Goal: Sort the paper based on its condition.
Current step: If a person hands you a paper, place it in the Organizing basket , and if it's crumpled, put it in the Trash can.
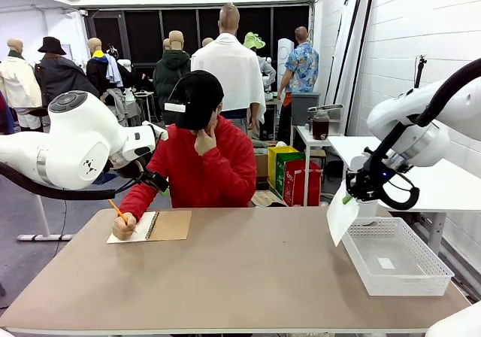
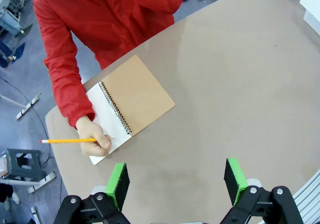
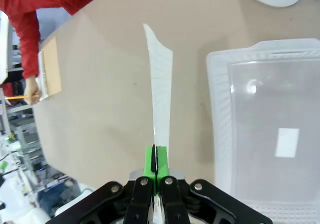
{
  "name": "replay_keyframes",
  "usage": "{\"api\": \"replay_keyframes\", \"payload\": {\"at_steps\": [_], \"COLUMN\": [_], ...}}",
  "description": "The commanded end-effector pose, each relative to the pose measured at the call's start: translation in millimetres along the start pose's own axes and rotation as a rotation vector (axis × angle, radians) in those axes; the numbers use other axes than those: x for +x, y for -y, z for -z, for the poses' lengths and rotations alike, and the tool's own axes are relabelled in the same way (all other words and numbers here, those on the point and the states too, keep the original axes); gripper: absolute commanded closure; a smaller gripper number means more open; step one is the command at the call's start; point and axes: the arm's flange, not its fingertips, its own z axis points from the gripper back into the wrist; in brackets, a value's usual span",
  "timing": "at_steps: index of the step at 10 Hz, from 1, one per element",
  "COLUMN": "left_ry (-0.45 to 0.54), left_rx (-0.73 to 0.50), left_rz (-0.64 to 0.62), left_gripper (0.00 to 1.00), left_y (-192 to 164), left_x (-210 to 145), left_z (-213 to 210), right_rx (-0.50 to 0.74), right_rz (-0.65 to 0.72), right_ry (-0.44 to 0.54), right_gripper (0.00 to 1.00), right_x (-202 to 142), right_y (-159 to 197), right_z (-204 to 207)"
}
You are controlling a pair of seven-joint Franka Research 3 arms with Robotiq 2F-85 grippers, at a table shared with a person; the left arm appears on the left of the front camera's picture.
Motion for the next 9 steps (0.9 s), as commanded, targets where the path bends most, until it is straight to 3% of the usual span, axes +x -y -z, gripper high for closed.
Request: {"api": "replay_keyframes", "payload": {"at_steps": [1, 9], "left_ry": [-0.002, -0.002], "left_rx": [-0.001, -0.001], "left_rz": [0.003, 0.003], "left_gripper": [0.00, 0.00], "left_y": [0, 0], "left_x": [-1, -1], "left_z": [0, 0], "right_rx": [-0.013, -0.063], "right_rz": [-0.060, -0.040], "right_ry": [0.039, -0.050], "right_gripper": [1.00, 1.00], "right_x": [-8, -1], "right_y": [20, 86], "right_z": [5, -18]}}
